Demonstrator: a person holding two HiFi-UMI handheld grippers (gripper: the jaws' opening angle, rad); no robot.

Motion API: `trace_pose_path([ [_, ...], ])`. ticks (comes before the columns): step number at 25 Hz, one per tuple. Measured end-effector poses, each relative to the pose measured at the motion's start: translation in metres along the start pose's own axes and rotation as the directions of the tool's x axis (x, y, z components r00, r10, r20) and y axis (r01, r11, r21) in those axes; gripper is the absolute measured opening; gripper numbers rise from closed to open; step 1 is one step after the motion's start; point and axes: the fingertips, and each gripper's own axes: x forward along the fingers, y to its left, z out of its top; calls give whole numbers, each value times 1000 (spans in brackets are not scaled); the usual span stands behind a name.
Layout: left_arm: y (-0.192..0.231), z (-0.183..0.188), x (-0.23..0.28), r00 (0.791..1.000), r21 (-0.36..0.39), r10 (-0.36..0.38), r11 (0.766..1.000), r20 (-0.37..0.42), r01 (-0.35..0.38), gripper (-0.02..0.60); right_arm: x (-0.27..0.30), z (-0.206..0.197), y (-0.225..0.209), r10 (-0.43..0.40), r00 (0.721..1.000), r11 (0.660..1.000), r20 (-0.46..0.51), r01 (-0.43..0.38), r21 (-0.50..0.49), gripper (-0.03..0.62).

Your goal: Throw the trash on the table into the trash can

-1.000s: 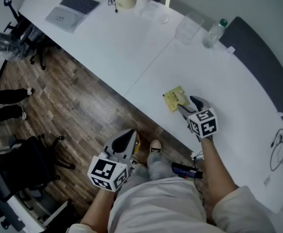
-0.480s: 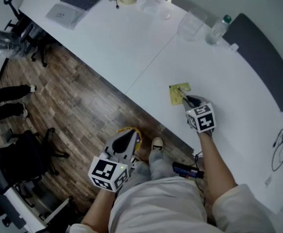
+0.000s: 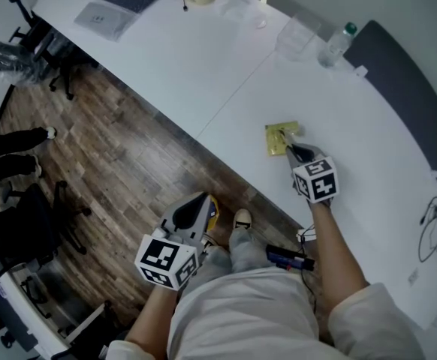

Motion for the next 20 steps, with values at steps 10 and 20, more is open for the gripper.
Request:
trace_pose_path([
  [10,-3,7,-21,999,7,6,1000,54,-7,0,-31,15,15,8,998,1000,56,-7,-11,43],
  [20,8,7,-77,989,-15,62,998,133,-61,0,-73,34,74,84,989,996,119,-79,-42,43],
])
